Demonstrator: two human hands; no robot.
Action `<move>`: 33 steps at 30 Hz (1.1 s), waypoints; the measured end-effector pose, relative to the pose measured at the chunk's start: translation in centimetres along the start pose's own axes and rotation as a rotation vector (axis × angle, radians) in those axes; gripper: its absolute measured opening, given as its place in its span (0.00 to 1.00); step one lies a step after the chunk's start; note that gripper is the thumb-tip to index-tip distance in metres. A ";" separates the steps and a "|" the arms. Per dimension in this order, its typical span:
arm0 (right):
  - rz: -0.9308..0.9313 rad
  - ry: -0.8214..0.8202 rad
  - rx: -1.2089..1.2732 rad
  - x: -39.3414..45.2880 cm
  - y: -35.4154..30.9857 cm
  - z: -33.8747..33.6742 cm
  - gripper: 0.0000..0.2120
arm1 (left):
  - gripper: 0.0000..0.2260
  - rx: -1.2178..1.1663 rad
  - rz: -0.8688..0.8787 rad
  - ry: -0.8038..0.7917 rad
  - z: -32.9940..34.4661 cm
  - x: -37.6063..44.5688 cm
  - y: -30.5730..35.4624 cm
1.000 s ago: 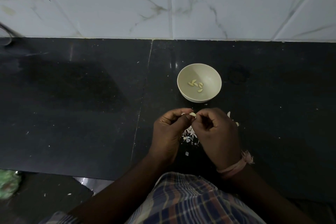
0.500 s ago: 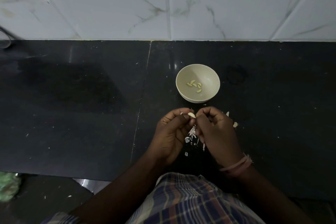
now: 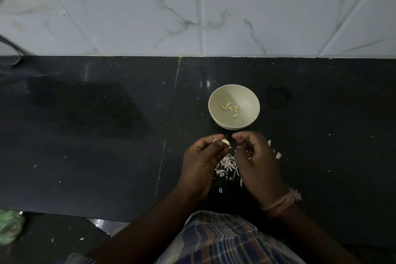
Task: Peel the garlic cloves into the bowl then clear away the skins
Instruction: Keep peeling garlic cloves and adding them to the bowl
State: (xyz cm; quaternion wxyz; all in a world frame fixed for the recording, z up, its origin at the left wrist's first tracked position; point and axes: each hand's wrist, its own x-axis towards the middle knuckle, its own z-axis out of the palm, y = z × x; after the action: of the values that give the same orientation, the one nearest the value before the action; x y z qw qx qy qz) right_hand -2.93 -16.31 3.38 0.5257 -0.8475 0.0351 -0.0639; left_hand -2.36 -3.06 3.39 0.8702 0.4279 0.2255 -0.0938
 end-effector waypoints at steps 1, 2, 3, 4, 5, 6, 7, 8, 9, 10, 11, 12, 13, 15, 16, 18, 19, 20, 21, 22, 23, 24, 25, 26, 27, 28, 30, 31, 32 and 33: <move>-0.041 -0.006 -0.014 0.0 -0.1 0.1 0.11 | 0.06 0.033 0.011 0.013 -0.2 0.1 0.0; -0.067 -0.012 -0.030 0.1 -0.1 0.1 0.10 | 0.06 0.074 0.022 0.014 -0.3 0.3 -0.1; -0.082 -0.021 -0.036 0.2 0.2 0.2 0.08 | 0.06 0.119 0.033 0.008 -0.3 0.4 -0.1; -0.081 -0.032 -0.039 0.3 0.3 0.3 0.07 | 0.06 0.167 0.042 0.001 -0.4 0.5 0.0; -0.074 -0.037 -0.039 0.4 0.5 0.4 0.07 | 0.05 0.209 0.048 -0.002 -0.4 0.6 0.0; -0.062 -0.035 -0.035 0.5 0.6 0.5 0.06 | 0.05 0.237 0.048 0.003 -0.5 0.7 0.1; -0.043 -0.032 -0.027 0.6 0.8 0.6 0.05 | 0.05 0.252 0.037 0.011 -0.5 0.9 0.2; -0.014 -0.030 -0.019 0.8 1.0 0.7 0.05 | 0.05 0.252 0.018 0.013 -0.5 1.0 0.4; 0.020 -0.032 -0.011 1.0 1.1 0.8 0.05 | 0.05 0.239 -0.008 0.005 -0.4 1.2 0.5; 0.058 -0.038 -0.005 1.2 1.3 0.8 0.05 | 0.05 0.221 -0.035 -0.004 -0.3 1.4 0.7; 0.095 -0.046 0.007 1.5 1.5 0.9 0.04 | 0.05 0.202 -0.063 -0.011 -0.2 1.6 0.9; 0.131 -0.053 0.025 1.7 1.5 0.9 0.04 | 0.05 0.188 -0.088 -0.013 -0.1 1.8 1.0; 0.163 -0.058 0.053 1.9 1.5 1.0 0.04 | 0.05 0.186 -0.112 -0.011 0.1 2.0 1.2; 0.207 -0.046 0.112 2.4 1.2 1.1 0.05 | 0.05 0.188 -0.145 0.002 0.4 2.7 1.5; 0.223 -0.026 0.128 2.7 1.1 1.1 0.05 | 0.05 0.183 -0.152 0.018 0.6 3.0 1.6; 0.232 0.036 0.129 3.7 0.9 1.1 0.04 | 0.04 0.189 -0.145 0.068 0.7 3.7 1.7; 0.232 0.066 0.113 4.2 0.9 1.1 0.03 | 0.04 0.205 -0.137 0.094 0.8 4.0 1.7; 0.233 0.095 0.086 4.8 1.0 1.0 0.03 | 0.03 0.222 -0.131 0.115 0.8 4.2 1.7; 0.238 0.122 0.061 5.3 1.1 1.0 0.03 | 0.03 0.238 -0.129 0.130 0.8 4.4 1.7; 0.243 0.146 0.037 5.8 1.2 1.0 0.02 | 0.04 0.253 -0.130 0.139 0.8 4.6 1.7; 0.243 0.163 0.015 6.3 1.3 1.1 0.02 | 0.05 0.270 -0.135 0.147 0.9 4.7 1.8; 0.238 0.174 -0.019 6.7 1.4 1.1 0.03 | 0.05 0.286 -0.145 0.153 1.0 4.8 1.9; 0.229 0.179 -0.056 7.0 1.5 1.2 0.03 | 0.06 0.300 -0.160 0.160 1.2 5.0 2.0; 0.220 0.180 -0.093 7.2 1.6 1.3 0.03 | 0.07 0.306 -0.179 0.165 1.4 5.1 2.0; 0.207 0.179 -0.125 7.4 1.6 1.5 0.03 | 0.08 0.314 -0.197 0.171 1.5 5.1 2.0; 0.196 0.177 -0.151 7.5 1.6 1.6 0.02 | 0.09 0.326 -0.214 0.178 1.7 5.1 2.0; 0.184 0.182 -0.183 7.5 1.5 1.8 0.04 | 0.09 0.341 -0.238 0.197 1.9 5.1 1.9; 0.186 0.189 -0.191 7.4 1.4 1.8 0.05 | 0.10 0.333 -0.249 0.207 2.0 5.1 1.7; 0.189 0.199 -0.188 7.2 1.3 1.8 0.05 | 0.10 0.318 -0.261 0.218 2.0 5.1 1.4; 0.177 0.211 -0.175 6.9 1.1 1.8 0.04 | 0.10 0.295 -0.278 0.233 2.0 5.1 1.2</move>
State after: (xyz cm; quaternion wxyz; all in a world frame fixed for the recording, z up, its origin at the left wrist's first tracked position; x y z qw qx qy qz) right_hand 4.12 -16.11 2.08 0.4470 -0.8721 0.1703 -0.1028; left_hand 3.22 -3.76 2.86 0.7450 0.5232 0.3650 -0.1947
